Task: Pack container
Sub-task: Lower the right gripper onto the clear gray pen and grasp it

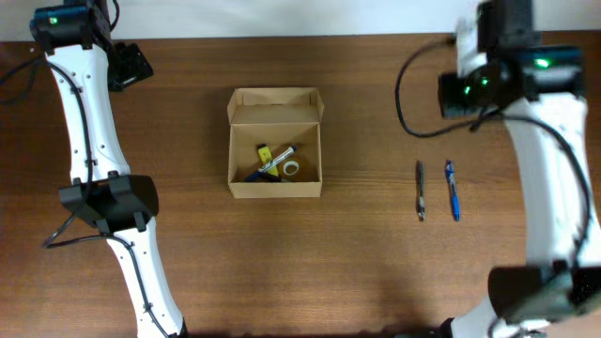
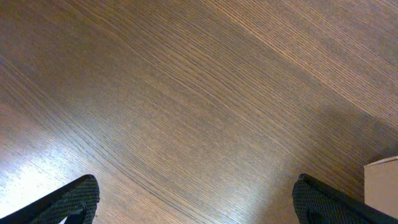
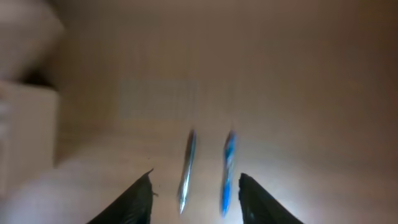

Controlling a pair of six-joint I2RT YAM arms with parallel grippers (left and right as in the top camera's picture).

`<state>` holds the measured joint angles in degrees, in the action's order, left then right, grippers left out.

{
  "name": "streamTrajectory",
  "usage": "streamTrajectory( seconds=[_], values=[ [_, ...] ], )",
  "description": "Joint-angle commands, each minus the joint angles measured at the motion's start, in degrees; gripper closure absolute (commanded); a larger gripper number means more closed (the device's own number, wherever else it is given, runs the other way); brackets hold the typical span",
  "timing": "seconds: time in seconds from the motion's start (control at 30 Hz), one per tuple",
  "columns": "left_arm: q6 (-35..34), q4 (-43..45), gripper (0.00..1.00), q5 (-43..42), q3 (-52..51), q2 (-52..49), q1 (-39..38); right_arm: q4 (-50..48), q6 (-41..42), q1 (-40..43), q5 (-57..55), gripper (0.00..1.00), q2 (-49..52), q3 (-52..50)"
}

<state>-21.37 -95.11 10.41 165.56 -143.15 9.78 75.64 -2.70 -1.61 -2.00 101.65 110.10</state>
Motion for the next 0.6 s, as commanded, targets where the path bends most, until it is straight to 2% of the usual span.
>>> streamTrajectory(
  seconds=[0.0,0.33,0.57],
  values=[
    [0.7,-0.1,0.00,0.5,0.3,0.0,0.1,-2.2,5.2,0.6,4.8,0.55,1.5,-9.5],
    [0.7,-0.1,0.00,0.5,0.3,0.0,0.1,-18.2,7.7,0.2,1.7,0.48,4.1,-31.3],
    [0.7,-0.1,0.00,0.5,0.3,0.0,0.1,-22.6,7.8,0.2,1.3,0.49,7.7,-35.7]
  ],
)
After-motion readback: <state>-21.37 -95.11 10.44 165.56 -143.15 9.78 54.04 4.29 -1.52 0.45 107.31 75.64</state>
